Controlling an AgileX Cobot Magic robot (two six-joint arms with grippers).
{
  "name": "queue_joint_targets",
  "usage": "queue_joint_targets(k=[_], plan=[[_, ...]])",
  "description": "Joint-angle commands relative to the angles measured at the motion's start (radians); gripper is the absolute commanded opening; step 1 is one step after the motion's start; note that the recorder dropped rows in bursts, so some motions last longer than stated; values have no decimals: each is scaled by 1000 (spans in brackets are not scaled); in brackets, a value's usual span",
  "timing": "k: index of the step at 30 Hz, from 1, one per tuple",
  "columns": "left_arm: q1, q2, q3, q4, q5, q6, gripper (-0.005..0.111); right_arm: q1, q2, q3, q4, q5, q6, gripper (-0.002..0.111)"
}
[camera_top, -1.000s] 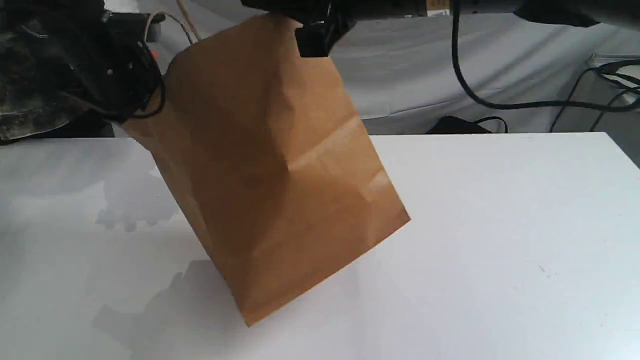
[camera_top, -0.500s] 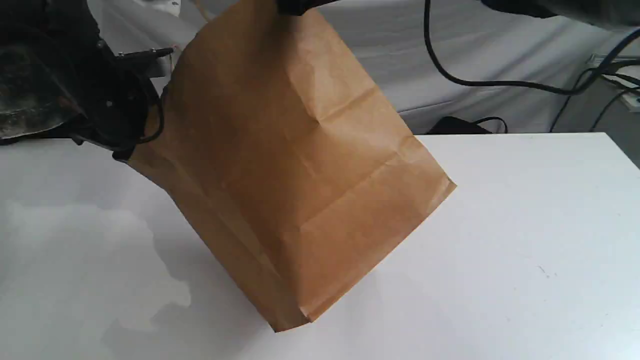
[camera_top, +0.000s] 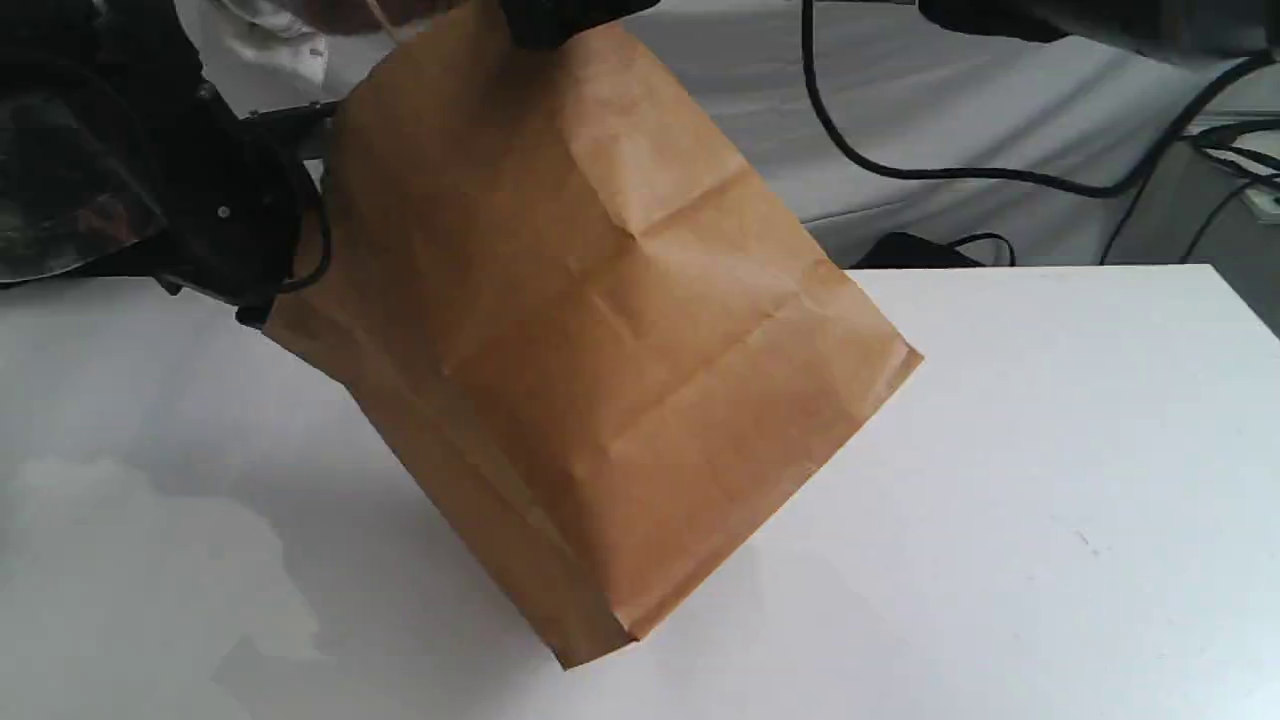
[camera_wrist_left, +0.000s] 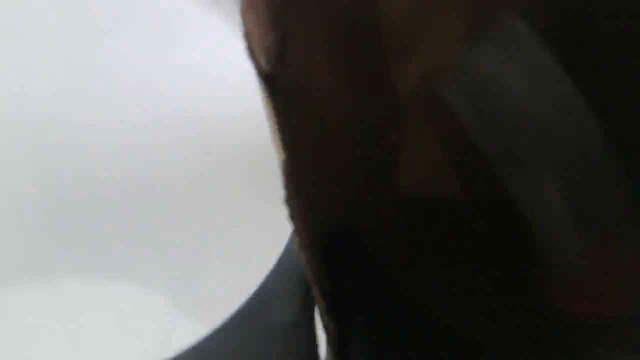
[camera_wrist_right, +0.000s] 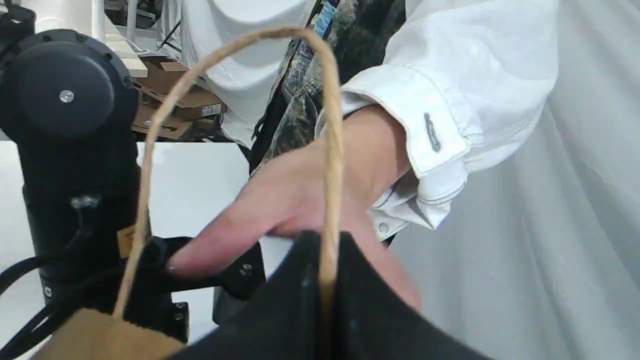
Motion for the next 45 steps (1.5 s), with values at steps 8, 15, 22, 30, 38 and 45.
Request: queue_joint_targets(k=[8, 15, 22, 30, 38, 45], plan=[[28, -7, -93, 50, -1, 29, 0, -8, -40, 39, -90, -187, 60, 0], [115, -58, -202, 48, -50, 39, 0, -26, -178, 268, -90, -98, -127, 0], [120, -100, -201, -12, -93, 90, 0, -26, -315, 560, 21, 68, -428, 0], [120, -78, -164, -21, -76, 81, 0, -24, -337, 708, 292, 51, -632, 0], [120, -108, -161, -61, -104, 105, 31, -26, -337, 708, 320, -113, -686, 40], [120, -159, -161, -136, -135, 136, 76, -26, -346, 708, 424, 16, -726, 82]])
